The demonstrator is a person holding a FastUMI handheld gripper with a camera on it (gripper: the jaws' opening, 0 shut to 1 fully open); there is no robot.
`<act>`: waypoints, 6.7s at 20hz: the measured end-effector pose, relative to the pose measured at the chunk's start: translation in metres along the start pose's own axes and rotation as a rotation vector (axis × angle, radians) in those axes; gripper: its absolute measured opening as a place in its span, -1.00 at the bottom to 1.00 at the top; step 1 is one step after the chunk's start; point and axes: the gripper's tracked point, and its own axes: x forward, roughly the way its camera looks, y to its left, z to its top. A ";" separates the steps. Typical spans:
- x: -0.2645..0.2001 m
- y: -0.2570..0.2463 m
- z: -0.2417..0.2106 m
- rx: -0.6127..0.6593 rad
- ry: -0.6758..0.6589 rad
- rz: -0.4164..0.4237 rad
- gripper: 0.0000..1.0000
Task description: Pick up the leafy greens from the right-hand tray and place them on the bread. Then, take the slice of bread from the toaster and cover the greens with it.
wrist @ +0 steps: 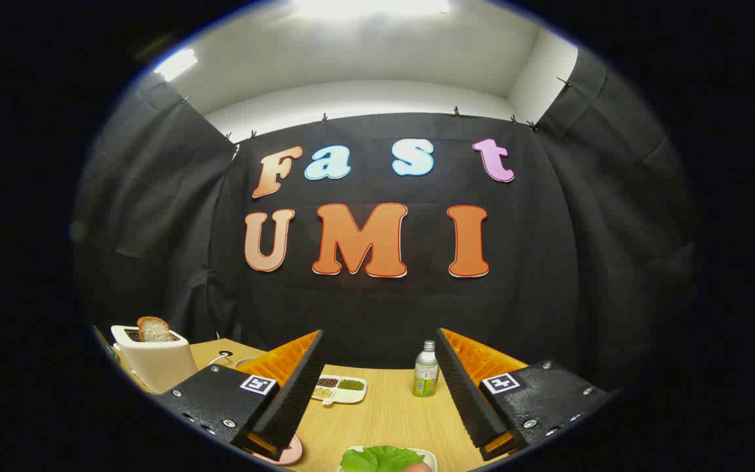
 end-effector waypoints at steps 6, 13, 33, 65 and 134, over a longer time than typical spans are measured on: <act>0.003 0.002 0.001 -0.083 -0.028 -0.031 0.96; 0.009 0.004 0.002 -0.085 -0.036 -0.051 0.96; 0.012 0.008 0.002 -0.047 0.013 -0.044 0.97; -0.005 0.010 -0.120 -0.012 0.516 0.049 0.98; -0.026 0.167 -0.187 0.148 1.002 0.476 -0.98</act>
